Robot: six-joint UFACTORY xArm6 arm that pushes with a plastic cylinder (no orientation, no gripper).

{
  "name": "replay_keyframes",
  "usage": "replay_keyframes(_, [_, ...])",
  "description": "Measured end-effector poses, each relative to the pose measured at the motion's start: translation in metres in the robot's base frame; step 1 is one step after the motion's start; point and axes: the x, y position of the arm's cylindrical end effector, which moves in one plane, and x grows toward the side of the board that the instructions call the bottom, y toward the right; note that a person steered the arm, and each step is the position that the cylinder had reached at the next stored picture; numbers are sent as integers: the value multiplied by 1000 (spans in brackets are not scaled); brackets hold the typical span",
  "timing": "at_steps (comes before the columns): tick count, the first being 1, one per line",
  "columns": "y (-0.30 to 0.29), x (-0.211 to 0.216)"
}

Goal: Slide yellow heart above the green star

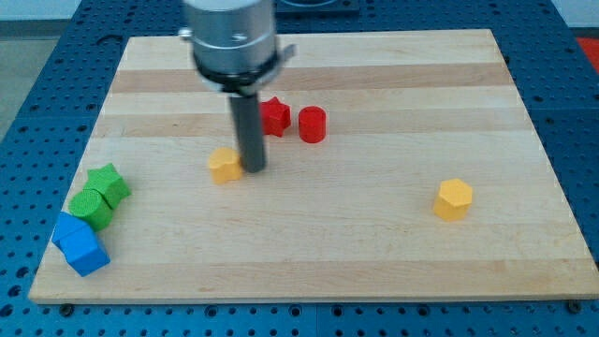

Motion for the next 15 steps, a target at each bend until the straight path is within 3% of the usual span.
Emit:
replay_keyframes(6, [-57, 41])
replay_keyframes(8, [-92, 21])
replay_keyframes(9, [-93, 20])
replay_keyframes(11, [0, 1])
replay_keyframes(15, [-31, -7])
